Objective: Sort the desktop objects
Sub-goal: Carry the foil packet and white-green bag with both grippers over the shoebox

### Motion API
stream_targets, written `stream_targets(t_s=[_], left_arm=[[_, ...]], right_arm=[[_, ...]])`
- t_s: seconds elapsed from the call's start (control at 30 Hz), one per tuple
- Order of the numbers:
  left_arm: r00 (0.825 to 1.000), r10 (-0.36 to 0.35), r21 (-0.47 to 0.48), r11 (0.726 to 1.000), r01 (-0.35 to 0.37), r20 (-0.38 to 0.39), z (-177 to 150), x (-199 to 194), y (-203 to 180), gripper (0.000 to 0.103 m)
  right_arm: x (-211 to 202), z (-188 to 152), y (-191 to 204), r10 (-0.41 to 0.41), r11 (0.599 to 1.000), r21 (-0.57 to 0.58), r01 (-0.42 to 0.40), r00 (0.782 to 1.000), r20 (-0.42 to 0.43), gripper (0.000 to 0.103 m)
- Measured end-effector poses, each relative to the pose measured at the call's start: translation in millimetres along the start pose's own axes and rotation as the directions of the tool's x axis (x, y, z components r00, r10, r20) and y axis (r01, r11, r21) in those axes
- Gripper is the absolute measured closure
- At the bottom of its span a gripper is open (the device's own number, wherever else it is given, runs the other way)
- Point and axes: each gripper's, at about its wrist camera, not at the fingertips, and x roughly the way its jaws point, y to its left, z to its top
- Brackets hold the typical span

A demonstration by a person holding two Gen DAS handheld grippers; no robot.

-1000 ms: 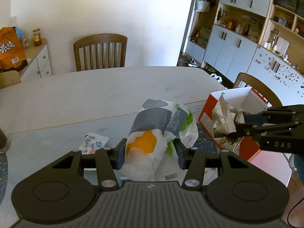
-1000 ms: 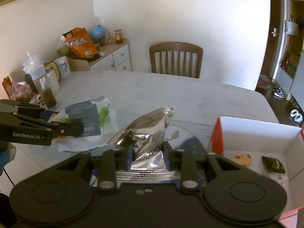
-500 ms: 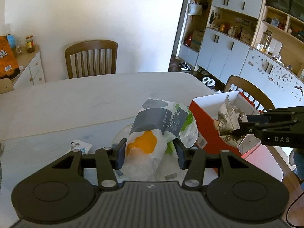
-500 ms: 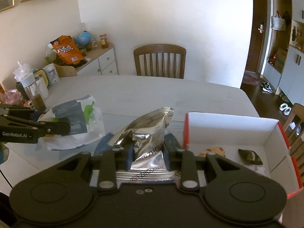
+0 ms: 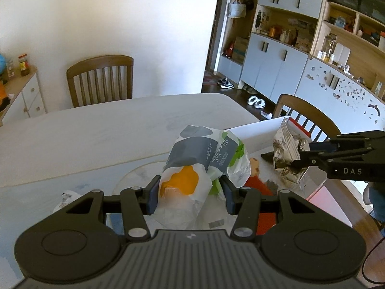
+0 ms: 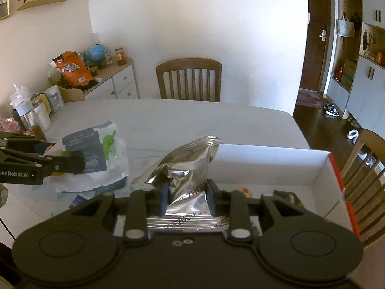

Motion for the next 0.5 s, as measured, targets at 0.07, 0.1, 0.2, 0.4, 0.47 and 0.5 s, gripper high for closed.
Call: stream_targets(t_s=[0.07,0.1,0.2,0.4,0.47,0.5], left_arm=[[1.000,-0.005,0.005,1.000,0.005,-0.001,5,7,-9,0.053],[1.000,-0.009,0.008,1.000,0.009,-0.002,7,10,-14,0.053],[1.000,-0.020,0.018,1.000,0.021,-0.006,13,20,-30,0.053],[0.999,-0.046,0.054,0.997,0.047,-0.025,21,41,-63,0.053],[0.998,-0.057,0.067,0.996,0.060,-0.035,22,48,-73,0.053],[0.997,-0.061,0.075,0.995,0.063,-0.041,23,51,-79,0.053]], right_arm=[[0,1,-9,-0.004,1.000,0.003,0.004,1.000,0.001,0.072],[-1,1,-15,-0.007,1.000,0.006,0.007,1.000,0.001,0.072],[-2,0,-28,-0.016,1.000,0.009,0.016,1.000,-0.003,0.072],[-5,-5,-61,-0.048,0.998,0.026,0.049,0.999,-0.023,0.072],[-6,-7,-70,-0.055,0.998,0.031,0.056,0.998,-0.026,0.072],[-6,-9,-75,-0.058,0.998,0.034,0.059,0.998,-0.027,0.072]])
